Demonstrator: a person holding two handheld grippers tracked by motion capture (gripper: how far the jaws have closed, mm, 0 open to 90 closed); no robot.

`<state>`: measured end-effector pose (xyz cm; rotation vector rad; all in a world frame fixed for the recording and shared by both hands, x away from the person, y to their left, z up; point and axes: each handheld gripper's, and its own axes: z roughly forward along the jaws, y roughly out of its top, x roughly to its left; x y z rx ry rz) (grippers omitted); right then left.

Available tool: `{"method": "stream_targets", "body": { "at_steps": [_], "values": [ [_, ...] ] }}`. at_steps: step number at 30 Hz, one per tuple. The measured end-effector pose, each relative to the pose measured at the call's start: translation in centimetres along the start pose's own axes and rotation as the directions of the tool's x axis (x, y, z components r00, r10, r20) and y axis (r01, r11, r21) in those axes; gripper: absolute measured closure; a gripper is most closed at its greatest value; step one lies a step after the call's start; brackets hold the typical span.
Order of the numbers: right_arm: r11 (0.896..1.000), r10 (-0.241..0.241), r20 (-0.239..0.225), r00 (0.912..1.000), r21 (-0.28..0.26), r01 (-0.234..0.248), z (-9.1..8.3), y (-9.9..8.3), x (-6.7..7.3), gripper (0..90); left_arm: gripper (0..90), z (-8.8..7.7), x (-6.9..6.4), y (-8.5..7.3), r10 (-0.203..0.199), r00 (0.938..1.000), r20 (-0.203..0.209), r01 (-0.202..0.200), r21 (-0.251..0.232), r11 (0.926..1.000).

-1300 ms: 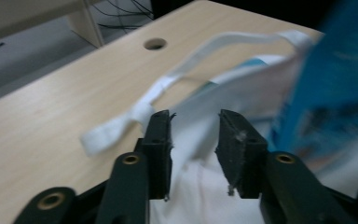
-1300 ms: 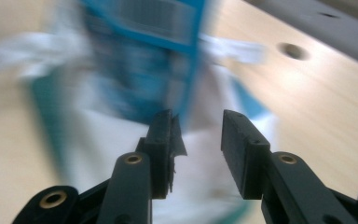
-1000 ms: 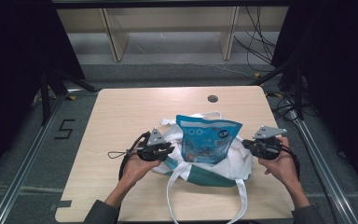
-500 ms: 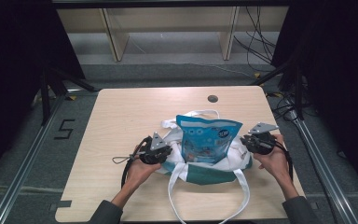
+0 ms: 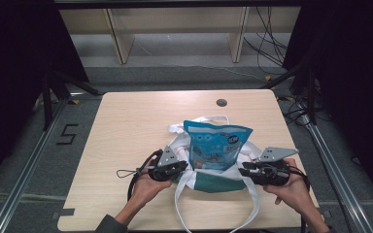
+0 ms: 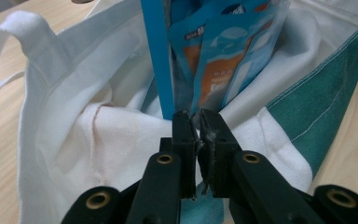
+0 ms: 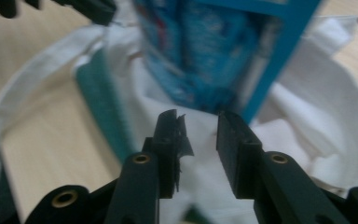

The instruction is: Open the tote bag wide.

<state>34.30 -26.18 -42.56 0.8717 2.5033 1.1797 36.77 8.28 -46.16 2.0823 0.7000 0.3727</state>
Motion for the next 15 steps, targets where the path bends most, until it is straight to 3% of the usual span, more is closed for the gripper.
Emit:
{"method": "stream_targets", "body": {
  "at_steps": [1,2,3,4,5,6,9,10,11,12,13,14,15],
  "values": [
    [1.0,-0.003,-0.011,0.9999,-0.01,0.003,-0.1,0.0,0.6,66.6,82.0,-0.2,0.1,0.0,-0.007,1.0,0.003,0.007,-0.009,0.9999],
    [0.999,-0.037,-0.042,0.9985,-0.022,0.036,-0.3,0.0,1.5,63.4,78.5,-0.4,0.2,0.1,-0.006,0.9999,0.011,0.006,-0.03,0.9995],
    [0.999,-0.037,-0.042,0.9985,-0.022,0.036,-0.3,0.0,1.5,63.4,78.5,-0.8,0.2,0.2,-0.03,0.9995,0.01,0.03,-0.021,0.9993],
    [0.999,-0.05,-0.053,0.9973,-0.017,0.049,-0.4,-0.1,1.8,61.1,75.1,-1.2,0.3,0.2,-0.022,0.9991,0.035,0.023,-0.022,0.9995],
    [1.0,-0.02,-0.057,0.9982,0.001,0.02,-0.4,-0.3,2.4,58.8,69.9,-1.4,0.4,0.1,-0.015,0.9978,0.065,0.017,-0.023,0.9996],
    [0.998,-0.055,-0.044,0.9975,0.038,0.057,-0.1,-0.7,2.6,55.6,60.2,-1.9,0.2,-0.2,-0.005,0.9977,0.068,0.007,-0.03,0.9995],
    [0.994,-0.073,-0.007,0.9973,0.082,0.073,0.5,-1.2,2.6,55.3,54.9,-2.0,0.0,-0.8,-0.013,0.9968,0.078,0.013,-0.005,0.9999],
    [0.989,-0.087,0.007,0.9961,0.124,0.086,1.3,-1.7,2.7,58.4,55.6,-2.0,-0.1,-1.1,0.002,0.9964,0.085,-0.004,0.016,0.9999],
    [0.989,-0.087,0.007,0.9961,0.124,0.086,1.3,-1.7,2.7,58.4,55.6,-1.6,-0.2,-1.4,0.013,0.9959,0.089,-0.014,0.015,0.9998],
    [0.979,-0.141,0.045,0.989,0.154,0.133,2.2,-1.9,2.7,68.8,60.8,-1.3,-0.5,-1.6,0.016,0.9967,0.08,-0.019,0.043,0.9989],
    [0.979,-0.141,0.045,0.989,0.154,0.133,2.2,-1.9,2.7,68.8,60.8,-0.9,-0.7,-1.8,0.045,0.9965,0.071,-0.049,0.065,0.9967],
    [0.968,-0.176,0.045,0.9834,0.19,0.164,3.1,-2.0,2.5,77.1,67.5,0.5,-1.2,-2.2,0.071,0.996,0.054,-0.077,0.116,0.9903],
    [0.968,-0.176,0.045,0.9834,0.19,0.164,3.1,-2.0,2.5,77.1,70.9,0.5,-1.2,-2.2,0.071,0.996,0.054,-0.077,0.116,0.9903]
  ]
}}
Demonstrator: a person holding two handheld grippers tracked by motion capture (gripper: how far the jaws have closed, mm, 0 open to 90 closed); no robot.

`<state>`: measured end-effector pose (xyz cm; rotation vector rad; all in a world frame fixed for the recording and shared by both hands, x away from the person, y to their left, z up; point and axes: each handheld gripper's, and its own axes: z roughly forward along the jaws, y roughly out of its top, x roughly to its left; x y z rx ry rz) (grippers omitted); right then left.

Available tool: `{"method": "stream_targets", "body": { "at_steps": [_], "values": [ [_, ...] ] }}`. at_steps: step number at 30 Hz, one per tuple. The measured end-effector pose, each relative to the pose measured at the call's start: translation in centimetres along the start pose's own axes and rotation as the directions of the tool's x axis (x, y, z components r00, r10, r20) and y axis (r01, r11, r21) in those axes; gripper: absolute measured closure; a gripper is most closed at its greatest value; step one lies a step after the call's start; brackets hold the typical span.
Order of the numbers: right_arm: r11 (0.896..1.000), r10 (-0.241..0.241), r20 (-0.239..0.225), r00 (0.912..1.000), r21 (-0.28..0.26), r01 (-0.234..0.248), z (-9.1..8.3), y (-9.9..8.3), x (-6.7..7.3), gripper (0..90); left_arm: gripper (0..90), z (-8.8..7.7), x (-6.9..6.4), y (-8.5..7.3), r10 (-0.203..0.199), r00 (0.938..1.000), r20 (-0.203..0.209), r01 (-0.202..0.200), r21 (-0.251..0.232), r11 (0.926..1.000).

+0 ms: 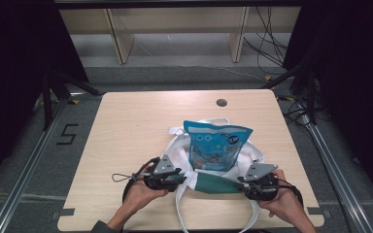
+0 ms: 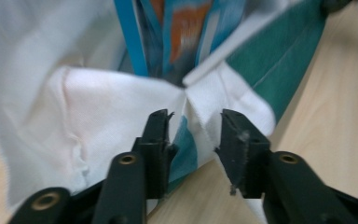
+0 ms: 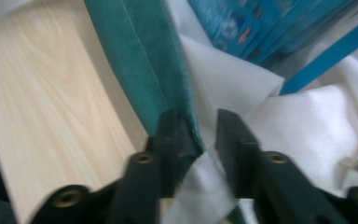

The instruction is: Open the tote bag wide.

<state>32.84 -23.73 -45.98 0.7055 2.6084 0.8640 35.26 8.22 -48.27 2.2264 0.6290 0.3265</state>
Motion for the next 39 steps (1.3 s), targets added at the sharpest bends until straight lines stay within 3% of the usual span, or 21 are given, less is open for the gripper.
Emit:
{"method": "stream_targets", "body": {
  "at_steps": [2,4,5,6,7,8,9,11,16,17,24,26,27,29,30,31,36,39],
  "values": [
    [1.0,-0.005,-0.001,1.0,0.029,0.005,1.1,0.0,-0.3,80.9,72.0,1.3,-0.2,-0.2,0.02,0.9997,-0.014,-0.02,0.022,0.9996],
    [0.999,-0.001,0.009,1.0,0.034,0.001,1.6,0.1,-0.7,82.1,72.3,1.9,0.2,0.0,-0.002,0.9998,-0.019,0.002,0.018,0.9998],
    [1.0,0.016,0.011,0.9998,0.024,-0.016,1.9,0.2,-1.2,82.2,73.1,2.2,0.6,0.2,-0.006,0.999,-0.044,0.007,0.018,0.9998],
    [1.0,0.016,0.011,0.9998,0.024,-0.016,1.9,0.2,-1.2,82.2,73.6,2.2,0.6,0.2,-0.006,0.999,-0.044,0.007,0.018,0.9998],
    [1.0,-0.007,0.046,0.9989,0.005,0.007,2.5,0.4,-2.0,82.1,73.8,2.5,0.6,0.3,-0.013,0.999,-0.043,0.013,0.005,0.9999],
    [1.0,-0.007,0.046,0.9989,0.005,0.007,2.5,0.4,-2.0,82.1,73.8,2.7,0.8,0.4,-0.011,0.998,-0.062,0.011,0.007,0.9999],
    [1.0,0.025,0.054,0.9982,0.011,-0.025,2.8,0.7,-2.7,81.9,73.8,2.9,1.0,0.6,-0.014,0.9977,-0.067,0.014,0.005,0.9999],
    [0.999,0.039,0.07,0.9968,0.012,-0.04,3.3,1.2,-3.5,81.6,73.6,3.5,2.0,1.1,-0.004,0.9933,-0.115,0.006,0.011,0.9999],
    [0.999,0.049,0.096,0.9942,0.014,-0.05,4.6,2.5,-5.3,80.4,73.1,4.3,3.6,1.6,-0.012,0.9907,-0.136,0.013,0.009,0.9999],
    [0.998,0.058,0.103,0.993,0.013,-0.06,4.9,2.7,-5.6,80.3,73.4,4.7,4.2,1.7,-0.027,0.9855,-0.168,0.026,-0.005,0.9996],
    [0.998,0.07,0.125,0.9897,-0.004,-0.07,5.7,3.3,-6.4,77.2,73.0,4.9,4.7,1.8,-0.044,0.9837,-0.174,0.041,-0.021,0.9989],
    [0.996,0.084,0.115,0.9898,-0.011,-0.084,5.5,3.3,-6.4,75.7,73.0,4.9,4.8,1.8,-0.025,0.982,-0.187,0.024,-0.007,0.9997],
    [0.992,0.123,0.097,0.9877,-0.024,-0.121,5.5,3.2,-6.5,73.8,72.7,4.9,4.8,1.8,-0.024,0.9825,-0.185,0.022,-0.01,0.9997],
    [0.992,0.122,0.086,0.9888,-0.019,-0.121,5.3,3.2,-6.7,72.7,72.1,4.7,4.9,1.8,-0.049,0.9832,-0.176,0.045,-0.025,0.9987],
    [0.991,0.132,0.101,0.986,-0.034,-0.129,5.4,3.1,-6.6,70.9,71.3,4.5,5.0,1.8,-0.045,0.9828,-0.179,0.042,-0.019,0.9989],
    [0.989,0.144,0.086,0.9858,-0.052,-0.14,5.1,3.1,-6.7,68.1,69.5,4.5,4.9,1.9,-0.066,0.9839,-0.166,0.061,-0.039,0.9974],
    [0.983,0.176,0.077,0.9813,-0.063,-0.172,4.1,3.1,-6.9,59.9,61.8,3.3,5.3,2.2,-0.075,0.9831,-0.167,0.064,-0.074,0.9953],
    [0.977,0.189,0.068,0.9796,-0.117,-0.181,3.4,3.0,-7.2,55.1,56.1,2.4,5.5,2.5,-0.102,0.9855,-0.136,0.09,-0.097,0.9913]
  ]
}}
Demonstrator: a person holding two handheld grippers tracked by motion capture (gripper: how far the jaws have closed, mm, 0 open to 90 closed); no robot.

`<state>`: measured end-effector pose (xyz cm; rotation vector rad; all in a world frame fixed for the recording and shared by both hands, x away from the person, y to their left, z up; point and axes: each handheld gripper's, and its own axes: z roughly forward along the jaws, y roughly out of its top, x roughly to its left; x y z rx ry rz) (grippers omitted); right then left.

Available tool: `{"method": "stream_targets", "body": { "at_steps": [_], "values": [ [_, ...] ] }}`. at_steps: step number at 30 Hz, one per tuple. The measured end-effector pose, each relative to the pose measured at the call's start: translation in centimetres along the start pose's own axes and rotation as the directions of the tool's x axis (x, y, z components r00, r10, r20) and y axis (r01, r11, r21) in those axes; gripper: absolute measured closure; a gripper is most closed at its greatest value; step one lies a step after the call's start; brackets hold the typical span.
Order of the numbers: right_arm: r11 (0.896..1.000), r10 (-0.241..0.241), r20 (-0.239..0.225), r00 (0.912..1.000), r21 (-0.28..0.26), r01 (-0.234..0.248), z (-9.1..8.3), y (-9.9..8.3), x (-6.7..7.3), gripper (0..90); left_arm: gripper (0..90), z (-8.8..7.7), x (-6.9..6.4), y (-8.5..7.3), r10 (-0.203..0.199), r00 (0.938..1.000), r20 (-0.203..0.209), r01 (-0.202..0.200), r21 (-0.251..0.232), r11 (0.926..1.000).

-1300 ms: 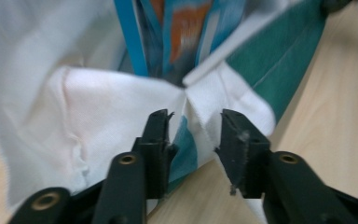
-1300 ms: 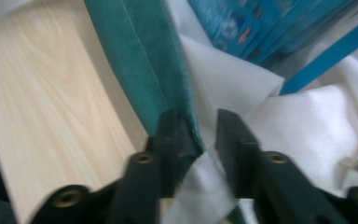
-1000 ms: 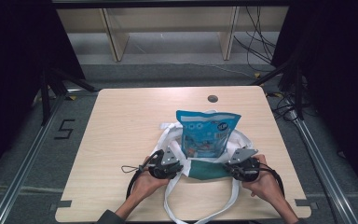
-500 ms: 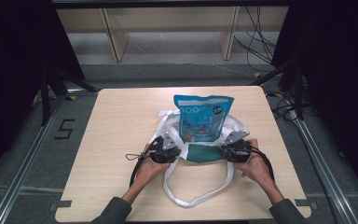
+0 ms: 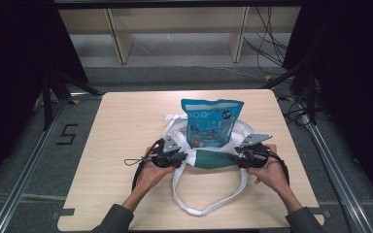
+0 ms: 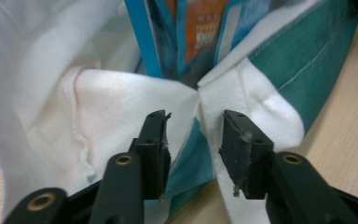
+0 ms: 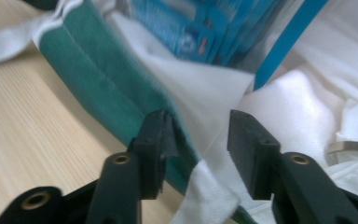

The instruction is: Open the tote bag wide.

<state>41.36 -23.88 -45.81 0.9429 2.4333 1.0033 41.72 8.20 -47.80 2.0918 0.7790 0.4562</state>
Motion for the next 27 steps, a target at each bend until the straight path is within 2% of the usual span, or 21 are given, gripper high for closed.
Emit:
{"method": "stream_targets", "body": {
  "at_steps": [1,2,3,4,5,6,8,9,10,12,14,15,16,18,19,20,21,23,24,25,27],
  "values": [
    [0.999,0.038,-0.009,0.9992,-0.005,-0.038,-0.3,0.0,0.1,53.3,53.8,-0.3,0.1,0.1,-0.002,1.0,0.0,0.002,-0.01,0.9999],
    [0.999,0.029,0.001,0.9996,-0.035,-0.029,-0.6,0.1,-0.2,52.4,52.8,-0.8,0.1,0.2,-0.01,0.9999,0.0,0.01,-0.012,0.9999],
    [0.998,0.046,-0.004,0.9989,-0.039,-0.046,-1.1,0.1,-0.1,51.6,51.4,-1.1,0.2,0.3,0.0,1.0,-0.003,0.0,-0.014,0.9999],
    [0.997,0.046,-0.003,0.9989,-0.054,-0.046,-1.3,0.2,-0.1,50.6,50.0,-1.5,0.3,0.3,-0.009,1.0,0.0,0.009,-0.03,0.9995],
    [0.996,0.068,-0.012,0.9976,-0.056,-0.068,-1.7,0.2,0.0,49.6,48.5,-1.8,0.3,0.4,-0.022,0.9998,0.001,0.022,-0.029,0.9993],
    [0.995,0.068,-0.009,0.9977,-0.079,-0.068,-2.0,0.2,0.1,48.1,45.6,-2.1,0.5,0.4,-0.021,0.9998,0.006,0.021,-0.043,0.9988],
    [0.995,0.049,-0.006,0.9988,-0.085,-0.05,-2.2,0.3,-0.1,47.3,44.3,-2.9,0.5,0.2,-0.068,0.9975,0.016,0.069,-0.058,0.9959],
    [0.994,0.068,-0.004,0.9977,-0.085,-0.068,-2.5,0.2,0.2,46.4,42.7,-3.2,0.5,0.1,-0.059,0.9982,0.011,0.06,-0.052,0.9969],
    [0.994,0.056,0.002,0.9985,-0.092,-0.055,-2.7,0.2,0.2,45.3,39.9,-3.5,0.5,0.0,-0.07,0.9974,0.014,0.071,-0.068,0.9951],
    [0.994,0.066,-0.006,0.9978,-0.088,-0.066,-3.0,0.1,0.4,44.3,37.5,-4.5,0.2,-0.5,-0.095,0.9952,0.025,0.096,-0.073,0.9926],
    [0.994,0.047,0.0,0.9989,-0.102,-0.047,-3.0,0.1,0.3,43.7,36.4,-5.0,0.1,-0.8,-0.086,0.9961,0.016,0.087,-0.075,0.9934],
    [0.993,0.053,-0.005,0.9986,-0.103,-0.053,-3.1,0.0,0.4,43.0,35.4,-5.3,0.1,-0.9,-0.084,0.9963,0.017,0.085,-0.07,0.9939],
    [0.993,0.053,-0.005,0.9986,-0.109,-0.053,-3.3,-0.2,0.5,42.1,33.9,-6.0,-0.3,-1.4,-0.097,0.995,0.024,0.098,-0.077,0.9922],
    [0.993,0.052,-0.007,0.9986,-0.106,-0.052,-3.5,-0.3,0.6,41.8,33.2,-6.3,-0.6,-1.7,-0.102,0.9945,0.024,0.103,-0.087,0.9908],
    [0.994,0.057,-0.014,0.9983,-0.096,-0.058,-3.7,-0.5,0.7,41.3,32.4,-6.6,-0.5,-1.9,-0.077,0.9968,0.023,0.078,-0.072,0.9943],
    [0.993,0.057,-0.003,0.9984,-0.106,-0.057,-3.7,-0.7,0.8,40.7,32.0,-6.8,-0.9,-2.2,-0.101,0.9947,0.021,0.102,-0.086,0.9911],
    [0.994,0.043,-0.006,0.999,-0.101,-0.044,-3.8,-0.8,0.7,40.4,31.5,-7.1,-1.0,-2.5,-0.092,0.9955,0.024,0.093,-0.089,0.9917],
    [0.993,0.055,-0.006,0.9985,-0.106,-0.055,-4.1,-1.3,0.8,39.9,30.3,-7.6,-1.2,-3.1,-0.087,0.9959,0.025,0.089,-0.096,0.9913],
    [0.991,0.083,-0.006,0.9966,-0.102,-0.083,-4.3,-1.5,1.0,39.0,29.7,-7.7,-1.3,-3.5,-0.094,0.995,0.034,0.097,-0.111,0.9891],
    [0.992,0.069,-0.002,0.9976,-0.106,-0.069,-4.4,-1.7,0.9,38.4,29.4,-7.9,-1.5,-3.9,-0.098,0.9948,0.028,0.1,-0.11,0.9889],
    [0.99,0.088,-0.001,0.9962,-0.107,-0.087,-4.8,-2.6,1.2,37.8,28.3,-8.0,-1.8,-4.7,-0.084,0.996,0.028,0.087,-0.109,0.9902]
  ]
}}
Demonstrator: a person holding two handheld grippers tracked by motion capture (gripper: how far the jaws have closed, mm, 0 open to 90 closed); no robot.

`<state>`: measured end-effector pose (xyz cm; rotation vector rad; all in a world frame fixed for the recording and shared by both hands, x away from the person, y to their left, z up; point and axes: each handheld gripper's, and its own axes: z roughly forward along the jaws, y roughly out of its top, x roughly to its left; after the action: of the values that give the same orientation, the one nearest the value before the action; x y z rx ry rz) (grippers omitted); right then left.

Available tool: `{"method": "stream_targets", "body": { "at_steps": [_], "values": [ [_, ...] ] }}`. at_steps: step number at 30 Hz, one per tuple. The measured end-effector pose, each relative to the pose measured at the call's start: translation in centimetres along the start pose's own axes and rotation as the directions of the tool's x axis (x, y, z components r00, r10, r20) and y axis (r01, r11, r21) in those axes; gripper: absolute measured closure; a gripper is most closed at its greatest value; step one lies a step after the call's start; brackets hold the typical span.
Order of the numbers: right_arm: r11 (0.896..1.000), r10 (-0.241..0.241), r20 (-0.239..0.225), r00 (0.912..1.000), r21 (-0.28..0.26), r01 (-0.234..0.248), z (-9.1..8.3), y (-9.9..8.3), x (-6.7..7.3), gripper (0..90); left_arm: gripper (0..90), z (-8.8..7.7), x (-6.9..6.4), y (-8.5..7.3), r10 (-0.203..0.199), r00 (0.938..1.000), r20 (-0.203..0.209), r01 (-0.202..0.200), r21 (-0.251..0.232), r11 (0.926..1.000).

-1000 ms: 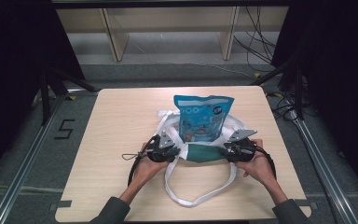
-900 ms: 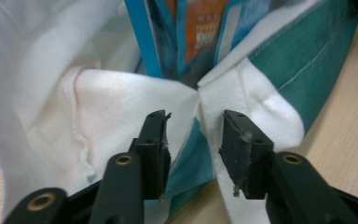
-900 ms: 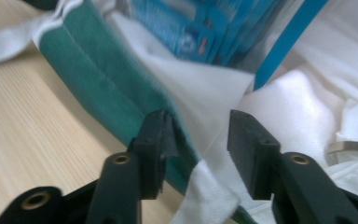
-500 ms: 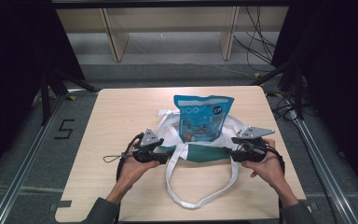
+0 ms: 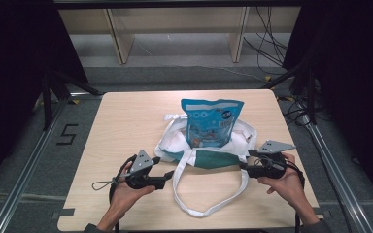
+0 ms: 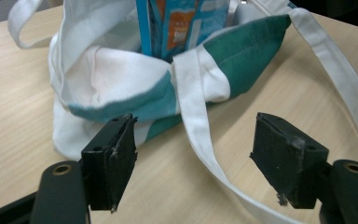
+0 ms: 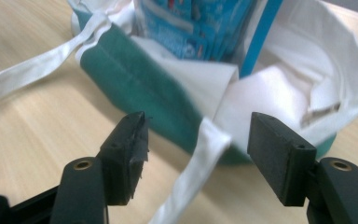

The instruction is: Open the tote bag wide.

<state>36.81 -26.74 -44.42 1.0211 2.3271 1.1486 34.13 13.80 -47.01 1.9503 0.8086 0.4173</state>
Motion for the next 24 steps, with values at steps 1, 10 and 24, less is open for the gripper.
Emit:
{"method": "stream_targets", "body": {
  "at_steps": [1,10,24],
  "values": [
    [1.0,-0.014,-0.002,0.9999,-0.001,0.014,-0.1,-0.4,-0.1,37.6,28.0,0.0,-0.2,-0.5,-0.004,1.0,-0.004,0.004,0.005,1.0],
    [0.998,0.067,0.03,0.9973,0.017,-0.068,-2.1,-4.0,0.9,34.3,22.4,-1.6,-1.2,-3.5,-0.072,0.9974,-0.008,0.072,0.002,0.9974],
    [0.995,0.075,0.018,0.997,0.057,-0.076,-3.1,-7.3,2.8,30.7,14.6,-2.5,-2.2,-4.8,-0.06,0.9982,0.008,0.059,0.044,0.9973]
  ]
}}
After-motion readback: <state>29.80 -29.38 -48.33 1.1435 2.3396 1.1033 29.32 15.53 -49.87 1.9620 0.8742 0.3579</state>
